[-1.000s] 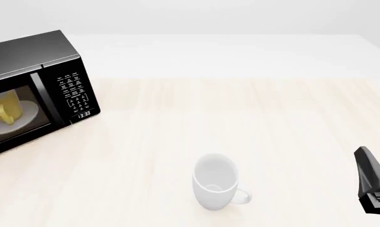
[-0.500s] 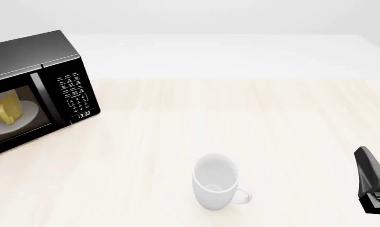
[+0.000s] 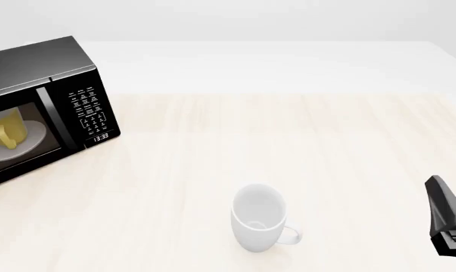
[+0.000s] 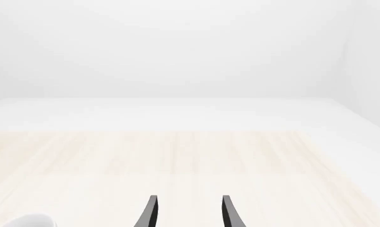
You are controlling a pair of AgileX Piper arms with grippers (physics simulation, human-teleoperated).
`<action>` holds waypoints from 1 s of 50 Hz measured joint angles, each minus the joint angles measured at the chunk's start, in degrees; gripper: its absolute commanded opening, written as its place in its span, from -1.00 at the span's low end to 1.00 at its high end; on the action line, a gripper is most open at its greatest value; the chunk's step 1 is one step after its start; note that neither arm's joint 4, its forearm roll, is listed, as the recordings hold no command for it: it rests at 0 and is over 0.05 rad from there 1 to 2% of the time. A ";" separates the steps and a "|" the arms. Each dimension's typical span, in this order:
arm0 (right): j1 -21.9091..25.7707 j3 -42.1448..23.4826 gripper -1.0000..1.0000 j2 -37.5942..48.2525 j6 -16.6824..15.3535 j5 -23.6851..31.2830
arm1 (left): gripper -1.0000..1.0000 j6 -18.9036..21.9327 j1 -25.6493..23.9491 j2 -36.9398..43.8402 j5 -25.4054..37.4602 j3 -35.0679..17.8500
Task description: Put the yellow and white mug in the microwave and close it.
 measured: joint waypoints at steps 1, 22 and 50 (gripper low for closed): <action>0.00 0.00 1.00 0.00 0.00 0.00 | 1.00 0.12 -0.02 -0.49 0.18 0.12; 0.00 0.00 1.00 0.00 0.00 0.00 | 1.00 0.32 -0.76 -11.12 6.58 1.62; 0.00 0.00 1.00 0.00 0.00 0.00 | 1.00 -1.37 -2.61 -22.51 14.92 2.50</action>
